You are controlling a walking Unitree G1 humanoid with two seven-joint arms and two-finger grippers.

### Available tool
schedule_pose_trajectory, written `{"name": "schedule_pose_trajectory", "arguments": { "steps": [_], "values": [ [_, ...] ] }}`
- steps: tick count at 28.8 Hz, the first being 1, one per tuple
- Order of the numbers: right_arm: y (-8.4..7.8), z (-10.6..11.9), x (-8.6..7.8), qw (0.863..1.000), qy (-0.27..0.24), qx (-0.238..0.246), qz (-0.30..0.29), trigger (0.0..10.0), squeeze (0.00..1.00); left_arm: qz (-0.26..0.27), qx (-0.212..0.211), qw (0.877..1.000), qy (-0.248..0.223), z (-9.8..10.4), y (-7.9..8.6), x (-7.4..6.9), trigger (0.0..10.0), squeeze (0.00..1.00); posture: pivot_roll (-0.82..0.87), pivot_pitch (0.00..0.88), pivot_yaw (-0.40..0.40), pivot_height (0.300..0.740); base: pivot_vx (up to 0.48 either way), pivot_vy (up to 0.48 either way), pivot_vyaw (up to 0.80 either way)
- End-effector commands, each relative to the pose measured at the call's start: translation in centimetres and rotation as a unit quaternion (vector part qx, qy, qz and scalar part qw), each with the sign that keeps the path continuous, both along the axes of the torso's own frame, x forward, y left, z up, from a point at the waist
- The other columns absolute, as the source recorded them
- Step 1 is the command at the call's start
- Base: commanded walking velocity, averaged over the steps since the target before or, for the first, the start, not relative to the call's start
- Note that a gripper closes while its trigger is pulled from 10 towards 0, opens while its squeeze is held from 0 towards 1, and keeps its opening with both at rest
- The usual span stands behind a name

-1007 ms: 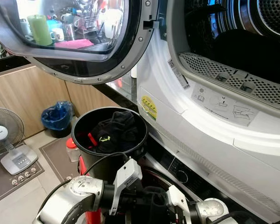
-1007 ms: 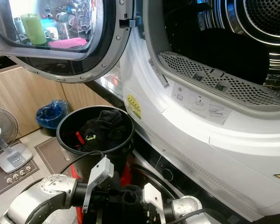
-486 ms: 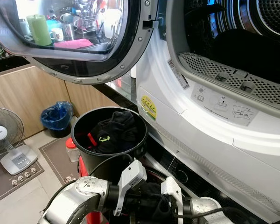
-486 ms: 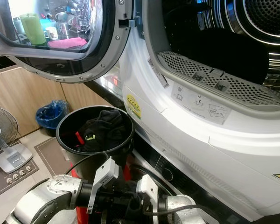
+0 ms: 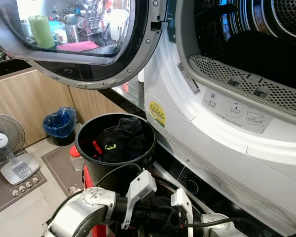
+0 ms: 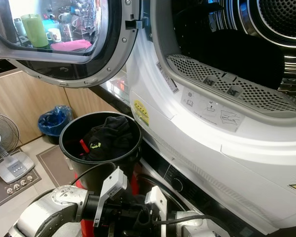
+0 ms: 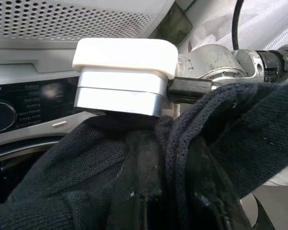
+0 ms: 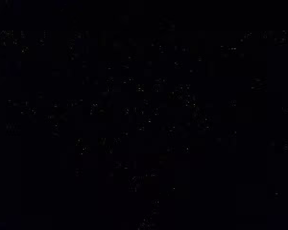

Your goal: Clothes washing

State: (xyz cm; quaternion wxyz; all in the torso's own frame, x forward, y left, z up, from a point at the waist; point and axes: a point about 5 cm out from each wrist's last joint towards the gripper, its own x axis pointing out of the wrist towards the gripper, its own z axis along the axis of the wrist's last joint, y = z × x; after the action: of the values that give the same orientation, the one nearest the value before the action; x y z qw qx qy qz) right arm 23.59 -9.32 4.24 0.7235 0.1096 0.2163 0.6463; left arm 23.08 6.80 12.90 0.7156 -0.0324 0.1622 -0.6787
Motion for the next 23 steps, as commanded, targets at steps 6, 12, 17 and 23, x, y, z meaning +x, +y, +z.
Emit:
{"name": "schedule_pose_trajectory", "arguments": {
  "steps": [6,12,17,23],
  "values": [
    [1.49,0.35,-0.88,0.999,0.004,0.016,0.037,0.0,0.0,-0.014,-0.036,0.999,-0.038,1.88,-1.4,0.61,10.0,0.0,0.07,0.067,-0.017,0.74,0.0,0.0,0.0],
    [1.51,0.34,-0.94,0.999,0.007,0.014,0.036,0.0,0.0,-0.008,-0.038,0.998,-0.041,1.96,-1.32,0.78,10.0,0.0,0.07,0.065,-0.018,0.74,0.0,0.0,0.0],
    [1.34,0.07,-0.68,1.0,0.003,0.003,0.023,0.0,0.0,-0.006,-0.04,0.998,-0.039,1.94,-1.29,0.75,10.0,0.0,0.08,0.054,-0.018,0.74,0.0,0.0,0.0],
    [1.12,0.21,-0.24,1.0,-0.001,0.001,0.016,0.0,0.0,-0.008,-0.042,0.998,-0.037,1.88,-1.38,0.62,10.0,0.0,0.07,0.042,-0.018,0.74,0.0,0.0,0.0]
  ]
}}
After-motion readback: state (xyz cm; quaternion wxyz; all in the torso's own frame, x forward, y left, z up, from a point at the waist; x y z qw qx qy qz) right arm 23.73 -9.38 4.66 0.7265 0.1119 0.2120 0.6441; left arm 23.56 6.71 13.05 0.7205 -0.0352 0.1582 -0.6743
